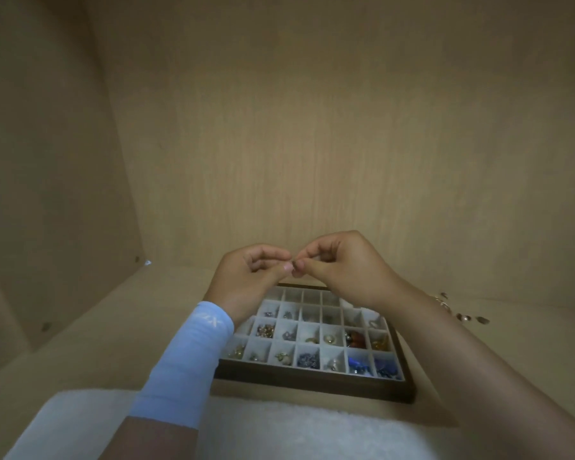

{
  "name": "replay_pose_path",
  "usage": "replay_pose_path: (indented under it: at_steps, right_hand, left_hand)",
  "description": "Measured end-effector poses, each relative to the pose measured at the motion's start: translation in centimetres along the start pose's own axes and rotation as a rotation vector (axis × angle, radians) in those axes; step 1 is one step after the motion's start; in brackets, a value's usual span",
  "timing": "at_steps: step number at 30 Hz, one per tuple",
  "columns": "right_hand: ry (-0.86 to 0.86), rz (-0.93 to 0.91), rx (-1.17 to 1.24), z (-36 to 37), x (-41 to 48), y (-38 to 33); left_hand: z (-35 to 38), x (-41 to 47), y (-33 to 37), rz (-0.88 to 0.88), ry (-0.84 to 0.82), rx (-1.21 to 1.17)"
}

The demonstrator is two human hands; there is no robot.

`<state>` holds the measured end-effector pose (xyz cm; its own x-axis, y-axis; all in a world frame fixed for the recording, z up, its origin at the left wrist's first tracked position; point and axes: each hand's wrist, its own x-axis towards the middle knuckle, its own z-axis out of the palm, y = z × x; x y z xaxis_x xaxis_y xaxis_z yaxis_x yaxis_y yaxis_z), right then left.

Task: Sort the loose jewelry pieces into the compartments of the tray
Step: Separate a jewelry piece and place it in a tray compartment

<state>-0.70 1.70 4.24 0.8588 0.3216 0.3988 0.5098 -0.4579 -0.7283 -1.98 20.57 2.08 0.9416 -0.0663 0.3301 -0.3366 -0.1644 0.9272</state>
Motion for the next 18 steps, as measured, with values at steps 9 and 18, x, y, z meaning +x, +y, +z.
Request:
replay_pose_path:
  at_steps: [9, 18]
  right_hand:
    - [-0.171, -0.003, -0.363, 4.0, 4.2, 0.1]
    - [-0.391, 0.025, -0.567, 7.9, 5.4, 0.3]
  left_hand:
    - [-3.3, 1.0, -3.8, -0.048, 0.096, 0.321]
    - [-5.0, 0.9, -5.5, -0.252, -0.044, 0.617]
